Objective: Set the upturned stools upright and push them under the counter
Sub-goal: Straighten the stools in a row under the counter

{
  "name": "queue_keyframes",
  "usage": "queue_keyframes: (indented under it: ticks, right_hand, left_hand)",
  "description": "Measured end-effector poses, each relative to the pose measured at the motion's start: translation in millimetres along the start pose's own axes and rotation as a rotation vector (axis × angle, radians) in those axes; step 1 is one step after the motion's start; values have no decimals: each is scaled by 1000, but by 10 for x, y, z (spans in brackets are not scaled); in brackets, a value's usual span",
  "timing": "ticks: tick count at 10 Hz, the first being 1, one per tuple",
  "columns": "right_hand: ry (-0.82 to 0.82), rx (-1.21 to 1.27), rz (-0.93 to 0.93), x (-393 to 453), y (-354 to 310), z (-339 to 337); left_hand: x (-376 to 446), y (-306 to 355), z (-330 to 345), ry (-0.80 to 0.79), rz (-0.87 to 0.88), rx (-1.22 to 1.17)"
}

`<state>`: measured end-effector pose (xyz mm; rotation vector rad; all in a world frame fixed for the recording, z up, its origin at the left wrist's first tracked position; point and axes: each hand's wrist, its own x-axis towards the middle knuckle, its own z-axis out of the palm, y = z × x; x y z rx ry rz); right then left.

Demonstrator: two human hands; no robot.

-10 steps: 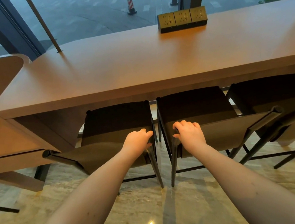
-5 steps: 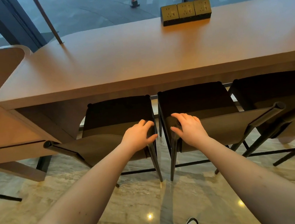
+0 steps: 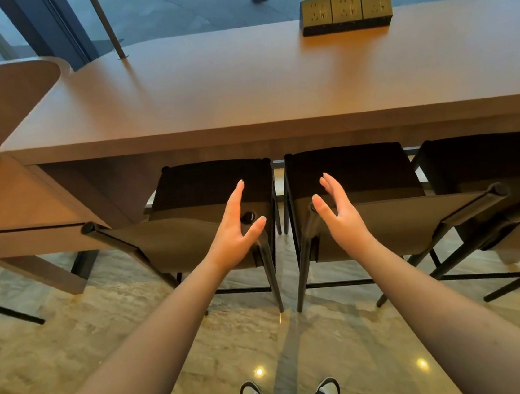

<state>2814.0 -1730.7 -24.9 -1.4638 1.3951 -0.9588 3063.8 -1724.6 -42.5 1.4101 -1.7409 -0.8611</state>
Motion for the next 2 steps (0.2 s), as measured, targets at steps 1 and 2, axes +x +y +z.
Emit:
queue_keyframes:
  ticks: [1,2]
  right_hand:
    - [-13,6,0,-58,-4,-10]
    - [8,21,-20,-97,-47,-6]
  left_hand:
    - [-33,29,13,51,-20,-57]
    - [-83,12,-6,91,-27,-75]
